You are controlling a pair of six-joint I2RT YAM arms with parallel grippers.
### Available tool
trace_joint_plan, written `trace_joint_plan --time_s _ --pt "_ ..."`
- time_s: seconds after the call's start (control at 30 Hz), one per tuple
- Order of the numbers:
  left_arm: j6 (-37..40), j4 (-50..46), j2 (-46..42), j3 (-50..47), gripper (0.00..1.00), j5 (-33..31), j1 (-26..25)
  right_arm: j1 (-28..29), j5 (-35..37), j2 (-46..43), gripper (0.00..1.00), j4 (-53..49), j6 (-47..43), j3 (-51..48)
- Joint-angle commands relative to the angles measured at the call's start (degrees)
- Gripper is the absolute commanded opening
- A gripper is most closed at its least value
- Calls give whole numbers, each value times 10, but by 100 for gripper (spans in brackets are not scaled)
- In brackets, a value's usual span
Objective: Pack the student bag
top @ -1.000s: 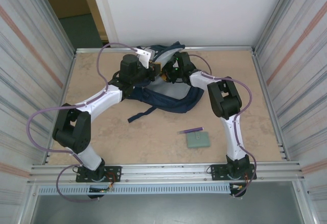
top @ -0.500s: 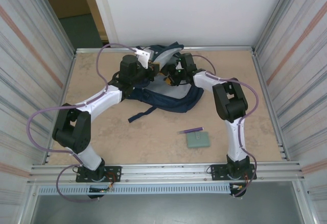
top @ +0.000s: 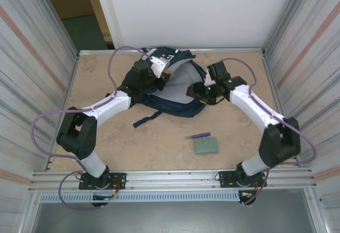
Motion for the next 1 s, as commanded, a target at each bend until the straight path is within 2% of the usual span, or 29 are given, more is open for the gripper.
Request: trace_joint_plan --time_s 0.0,0.07,0.17,0.23,0.27,0.3,0.37,0.43,0.53,0.57,0.6,0.7,0.8,0.97 --pt "110 -7 1 11 6 -2 -30 13 105 -57 70 -163 -38 -41" --pt "122 -20 2 14 10 -2 -37 30 161 -81 73 -225 20 -49" --pt "108 -36 6 19 15 10 -37 68 201 -105 81 -292 98 -51" --pt "99 -36 9 18 19 20 -37 97 221 -123 90 -312 148 -56" --pt "96 -38 11 17 25 27 -37 109 232 -132 99 -313 173 -62" --pt "92 -42 11 18 30 34 -37 117 248 -141 99 -318 206 -68" --pt "89 -48 9 14 31 48 -37 105 247 -154 99 -329 259 -88" --pt "87 -51 4 8 33 50 -37 68 185 -171 99 -312 276 -121" --pt "89 -56 -6 -4 35 47 -38 46 55 -218 99 -214 419 -209" --pt "86 -57 -9 -5 36 46 -38 58 57 -238 99 -180 482 -232" --pt "81 -60 -12 -6 37 52 -39 85 98 -256 99 -174 540 -238" --pt "78 -64 -18 -11 39 65 -42 137 202 -265 99 -213 649 -223" --pt "73 -71 -16 -17 38 66 -45 143 187 -249 99 -203 717 -241" --pt "-28 -41 -7 -24 28 70 -15 197 209 -217 99 -158 828 -274"
